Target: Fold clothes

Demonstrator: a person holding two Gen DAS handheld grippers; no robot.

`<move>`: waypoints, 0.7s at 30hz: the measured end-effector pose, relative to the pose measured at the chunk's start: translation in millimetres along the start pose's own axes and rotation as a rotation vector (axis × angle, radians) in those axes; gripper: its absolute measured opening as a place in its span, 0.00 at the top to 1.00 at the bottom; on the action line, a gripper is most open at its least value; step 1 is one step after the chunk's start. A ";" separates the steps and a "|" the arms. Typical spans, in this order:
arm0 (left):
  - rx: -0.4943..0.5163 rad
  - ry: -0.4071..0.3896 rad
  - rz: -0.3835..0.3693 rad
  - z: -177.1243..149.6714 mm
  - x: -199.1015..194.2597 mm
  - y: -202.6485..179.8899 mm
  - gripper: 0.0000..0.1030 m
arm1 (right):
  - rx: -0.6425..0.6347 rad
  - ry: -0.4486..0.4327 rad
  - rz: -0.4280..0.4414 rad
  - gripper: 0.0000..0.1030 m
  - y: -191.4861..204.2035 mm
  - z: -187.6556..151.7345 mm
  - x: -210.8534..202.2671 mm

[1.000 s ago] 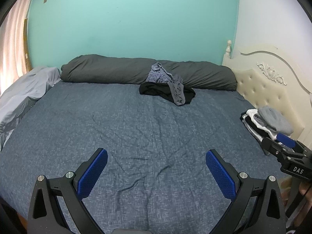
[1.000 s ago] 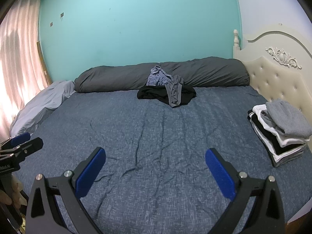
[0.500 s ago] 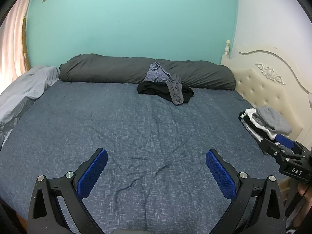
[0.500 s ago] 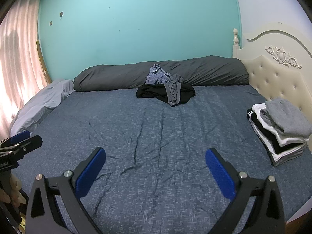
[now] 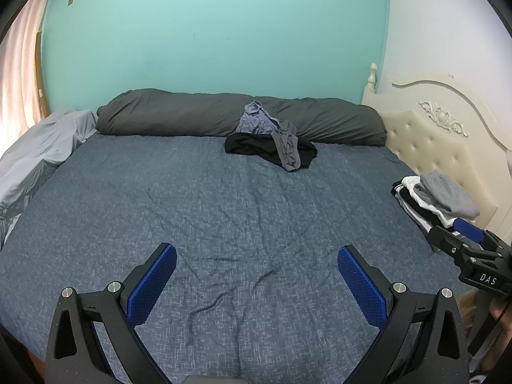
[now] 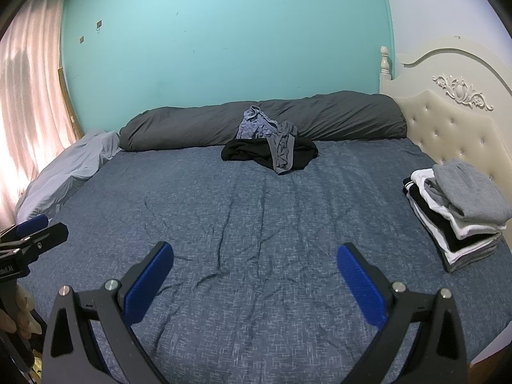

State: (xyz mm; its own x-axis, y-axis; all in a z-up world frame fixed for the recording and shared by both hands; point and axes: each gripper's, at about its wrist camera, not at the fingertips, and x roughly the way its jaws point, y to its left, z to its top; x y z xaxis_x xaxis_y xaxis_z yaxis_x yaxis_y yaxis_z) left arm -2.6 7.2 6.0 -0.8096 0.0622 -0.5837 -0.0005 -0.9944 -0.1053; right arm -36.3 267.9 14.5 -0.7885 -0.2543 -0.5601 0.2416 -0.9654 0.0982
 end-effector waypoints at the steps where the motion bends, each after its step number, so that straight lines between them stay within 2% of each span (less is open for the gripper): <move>1: 0.000 0.000 0.000 -0.3 -0.2 -0.3 0.00 | 0.001 0.000 0.000 0.00 -1.0 -0.3 -0.3; 21: 0.005 0.001 0.000 2.1 0.1 -3.1 0.00 | 0.008 0.004 -0.001 0.00 -4.7 -0.1 -0.5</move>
State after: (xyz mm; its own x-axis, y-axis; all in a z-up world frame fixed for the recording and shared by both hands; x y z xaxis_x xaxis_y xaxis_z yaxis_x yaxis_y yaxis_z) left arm -3.9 10.2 8.0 -0.8089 0.0620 -0.5847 -0.0030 -0.9949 -0.1013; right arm -37.0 272.6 14.3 -0.7862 -0.2531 -0.5638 0.2364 -0.9661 0.1039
